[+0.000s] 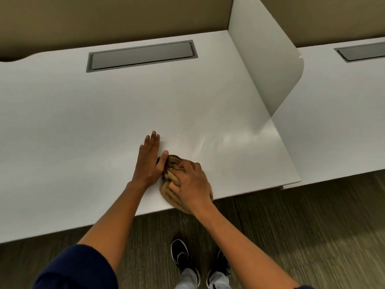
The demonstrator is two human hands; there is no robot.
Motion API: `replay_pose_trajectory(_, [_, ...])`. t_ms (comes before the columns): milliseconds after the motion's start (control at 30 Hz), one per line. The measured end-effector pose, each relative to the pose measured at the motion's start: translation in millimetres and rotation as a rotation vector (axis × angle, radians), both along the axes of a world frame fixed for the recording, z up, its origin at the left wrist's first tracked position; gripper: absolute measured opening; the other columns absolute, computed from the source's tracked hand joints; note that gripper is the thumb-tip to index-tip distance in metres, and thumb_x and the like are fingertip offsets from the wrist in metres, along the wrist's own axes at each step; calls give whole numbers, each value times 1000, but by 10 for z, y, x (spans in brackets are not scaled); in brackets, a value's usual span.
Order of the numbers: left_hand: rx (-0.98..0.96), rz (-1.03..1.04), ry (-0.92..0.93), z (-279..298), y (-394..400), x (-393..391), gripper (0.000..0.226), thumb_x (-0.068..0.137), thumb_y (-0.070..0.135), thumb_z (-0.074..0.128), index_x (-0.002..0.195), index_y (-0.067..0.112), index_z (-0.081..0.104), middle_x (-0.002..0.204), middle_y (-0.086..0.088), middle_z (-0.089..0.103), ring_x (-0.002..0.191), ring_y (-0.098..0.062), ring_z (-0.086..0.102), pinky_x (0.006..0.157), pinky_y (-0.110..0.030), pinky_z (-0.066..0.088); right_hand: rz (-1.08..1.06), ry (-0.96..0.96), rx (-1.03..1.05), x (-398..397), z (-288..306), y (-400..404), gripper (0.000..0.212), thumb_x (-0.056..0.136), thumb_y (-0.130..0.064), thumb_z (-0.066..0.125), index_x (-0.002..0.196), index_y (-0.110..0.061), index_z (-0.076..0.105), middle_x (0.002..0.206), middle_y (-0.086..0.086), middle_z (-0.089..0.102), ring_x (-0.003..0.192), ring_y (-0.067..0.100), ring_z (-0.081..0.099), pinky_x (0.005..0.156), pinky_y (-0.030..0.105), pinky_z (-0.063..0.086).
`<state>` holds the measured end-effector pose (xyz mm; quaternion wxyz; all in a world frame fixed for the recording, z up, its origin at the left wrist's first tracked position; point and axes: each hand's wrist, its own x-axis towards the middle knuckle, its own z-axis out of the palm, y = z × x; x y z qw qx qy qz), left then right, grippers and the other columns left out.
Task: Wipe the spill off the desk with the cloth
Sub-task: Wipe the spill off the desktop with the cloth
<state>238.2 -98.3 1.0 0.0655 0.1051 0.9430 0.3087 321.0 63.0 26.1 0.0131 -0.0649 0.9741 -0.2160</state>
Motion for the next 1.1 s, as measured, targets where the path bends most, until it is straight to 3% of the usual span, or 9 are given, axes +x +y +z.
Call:
replay_pose_trajectory(133, [-45,9,-1,-11,22,44,74,98,54,22,159,19,0,166,7,-10,153,-10,-14,123,-34,-10,-19,-8,69,159,-36,1,44,91,-52,49,127,-28,62,133,5,55,111,32,52,84,41,50])
replay_pose_trajectory(500, [-83,35,7,-56,168,63,70,99,50,19,159,19,1,166,8,-8,153,-9,-12,125,-37,-7,-228,112,200,11,-28,607,42,77,-41,78,114,-23,69,115,10,61,95,32,59,71,35,53])
replay_pose_trajectory(667, [-118,30,19,-21,86,118,68,100,45,21,159,14,8,167,4,-3,154,-13,-7,125,-41,-5,-377,121,106,-96,10,1118,39,82,-30,73,117,-18,61,113,19,59,91,40,54,68,41,48])
replay_pose_trajectory(833, [-252,-33,39,-42,38,154,67,101,43,23,159,12,9,167,-1,0,155,-17,-4,125,-45,-3,-609,24,158,-186,-2,1874,30,97,-27,54,124,-15,62,127,14,49,103,37,45,81,44,47])
replay_pose_trajectory(933, [-301,-38,51,-56,52,143,62,105,40,24,159,11,11,168,-3,1,155,-19,-2,125,-48,0,-719,20,136,-204,14,2081,31,99,-28,52,121,-10,63,129,13,48,106,36,45,85,46,47])
replay_pose_trajectory(1100, [-237,-51,55,-53,33,130,66,99,40,17,158,10,13,167,-2,4,155,-18,1,126,-46,0,-768,-14,126,-230,-29,1951,32,102,-26,49,128,-10,59,134,11,46,110,33,44,87,36,48])
